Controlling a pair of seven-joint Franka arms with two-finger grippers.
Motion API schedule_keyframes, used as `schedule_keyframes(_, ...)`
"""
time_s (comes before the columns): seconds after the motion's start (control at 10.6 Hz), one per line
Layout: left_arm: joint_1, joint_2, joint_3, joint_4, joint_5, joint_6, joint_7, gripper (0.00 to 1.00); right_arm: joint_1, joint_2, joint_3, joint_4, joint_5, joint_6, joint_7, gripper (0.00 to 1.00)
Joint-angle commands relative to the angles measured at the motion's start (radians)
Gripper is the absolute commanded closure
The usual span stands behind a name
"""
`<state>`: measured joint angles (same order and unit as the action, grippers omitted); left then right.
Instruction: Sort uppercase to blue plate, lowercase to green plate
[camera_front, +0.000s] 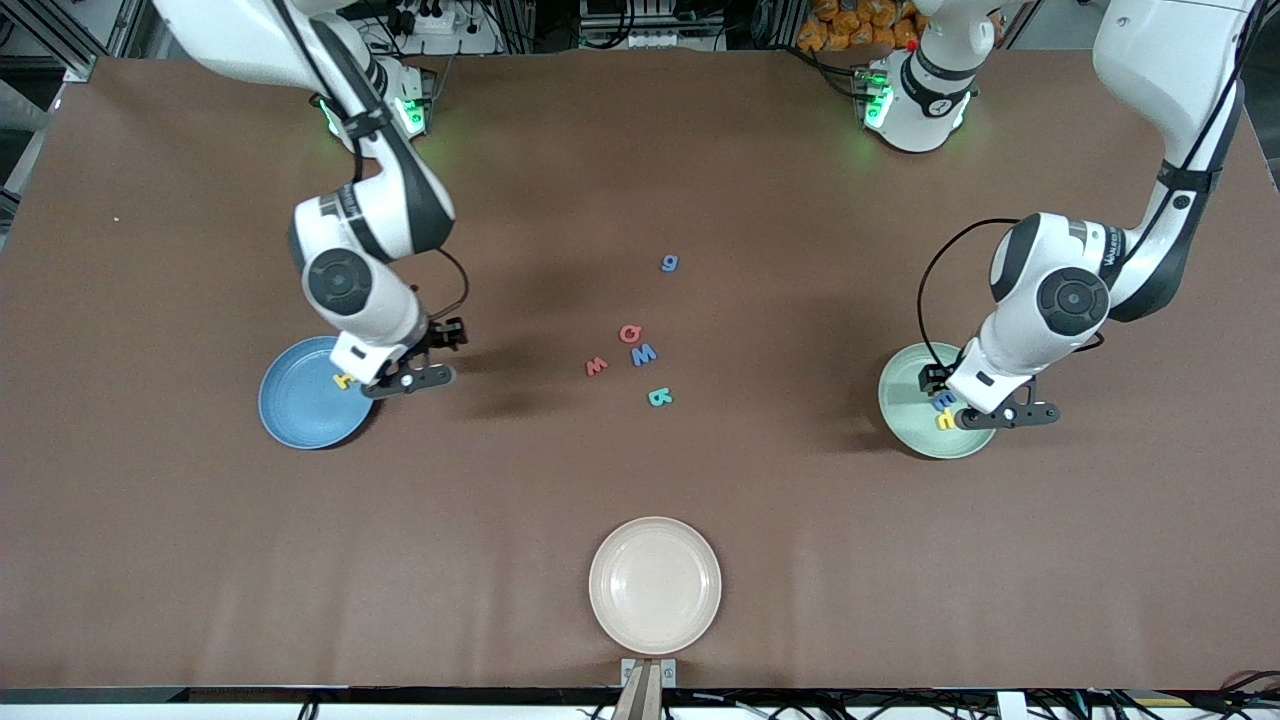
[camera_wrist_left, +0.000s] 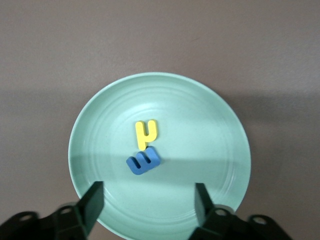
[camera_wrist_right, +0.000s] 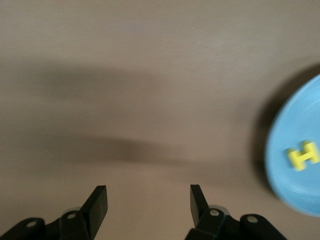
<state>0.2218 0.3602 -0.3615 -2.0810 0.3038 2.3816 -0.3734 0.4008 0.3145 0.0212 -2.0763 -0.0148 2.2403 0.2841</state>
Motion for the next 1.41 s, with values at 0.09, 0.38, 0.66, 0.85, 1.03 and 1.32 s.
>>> schedule_keyframes(0.09, -0.050, -0.099, 0.000, 0.040, 0.005, -0.118, 0.001, 0.00, 0.070, -0.009, 0.071, 0.019, 0.027, 0.036, 0.286, 0.25)
schedule_keyframes(0.38, -0.070, -0.145, -0.011, 0.182, -0.090, -0.335, 0.028, 0.00, 0.162, 0.081, 0.094, 0.114, 0.029, 0.108, 0.481, 0.26)
schedule_keyframes(0.66, -0.087, -0.199, -0.010, 0.257, -0.138, -0.447, 0.030, 0.00, 0.245, 0.167, 0.094, 0.218, 0.021, 0.110, 0.666, 0.26)
schedule_keyframes(0.85, -0.093, -0.208, -0.011, 0.292, -0.138, -0.456, 0.044, 0.00, 0.279, 0.196, 0.097, 0.217, 0.019, 0.159, 0.736, 0.27)
schedule_keyframes(1.03, -0.105, -0.196, -0.010, 0.344, -0.140, -0.498, 0.037, 0.00, 0.290, 0.256, 0.097, 0.217, 0.025, 0.243, 0.751, 0.30)
schedule_keyframes(1.32, -0.105, -0.207, -0.014, 0.354, -0.140, -0.522, 0.041, 0.00, 0.297, 0.285, 0.097, 0.217, 0.026, 0.280, 0.788, 0.31)
